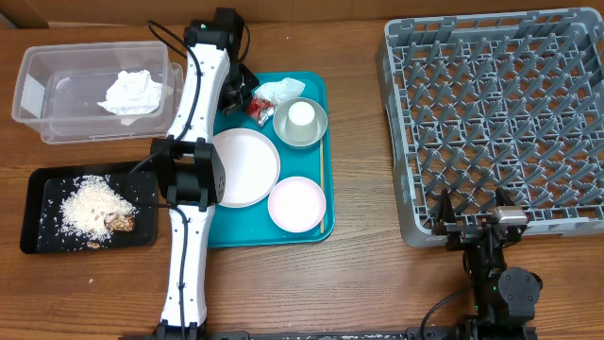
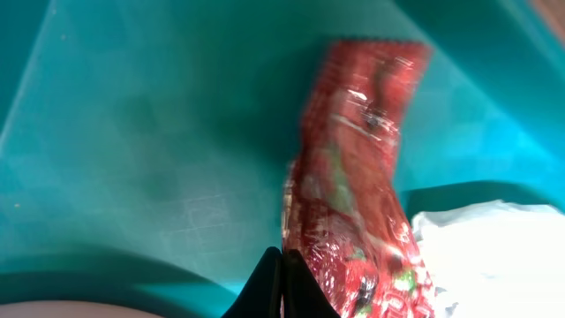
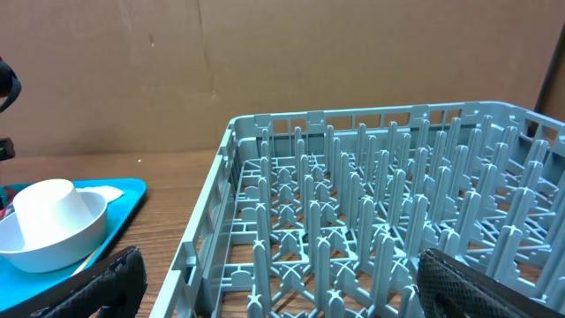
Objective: Sort waste into correct bins and load items into the dishwasher
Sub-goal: 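Move the left gripper to the red wrapper and grasp it, then carry the red wrapper with the left gripper and drop it into the clear bin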
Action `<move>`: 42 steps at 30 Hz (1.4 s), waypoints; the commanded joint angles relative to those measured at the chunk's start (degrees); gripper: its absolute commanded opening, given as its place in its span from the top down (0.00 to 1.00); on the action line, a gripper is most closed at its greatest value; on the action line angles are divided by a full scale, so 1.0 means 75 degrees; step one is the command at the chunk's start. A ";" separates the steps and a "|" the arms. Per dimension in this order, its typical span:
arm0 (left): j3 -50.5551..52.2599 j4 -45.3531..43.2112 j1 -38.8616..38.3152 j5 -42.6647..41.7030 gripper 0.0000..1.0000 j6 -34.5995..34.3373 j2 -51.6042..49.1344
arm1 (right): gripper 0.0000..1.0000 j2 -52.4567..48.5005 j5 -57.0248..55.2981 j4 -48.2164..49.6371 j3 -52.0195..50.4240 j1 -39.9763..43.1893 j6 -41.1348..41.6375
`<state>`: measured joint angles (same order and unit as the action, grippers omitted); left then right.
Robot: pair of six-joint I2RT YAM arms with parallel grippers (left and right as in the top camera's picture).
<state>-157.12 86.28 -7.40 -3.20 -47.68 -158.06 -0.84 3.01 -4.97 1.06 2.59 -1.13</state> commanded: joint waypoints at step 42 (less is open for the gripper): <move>-0.0551 -0.1183 0.2524 0.2891 0.95 0.0332 0.2853 | 0.00 0.0082 0.0006 0.0047 -0.0079 0.0020 -0.0026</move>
<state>-160.68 78.39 10.66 13.30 -45.93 -134.10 -0.84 3.01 -5.02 1.06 2.59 -1.13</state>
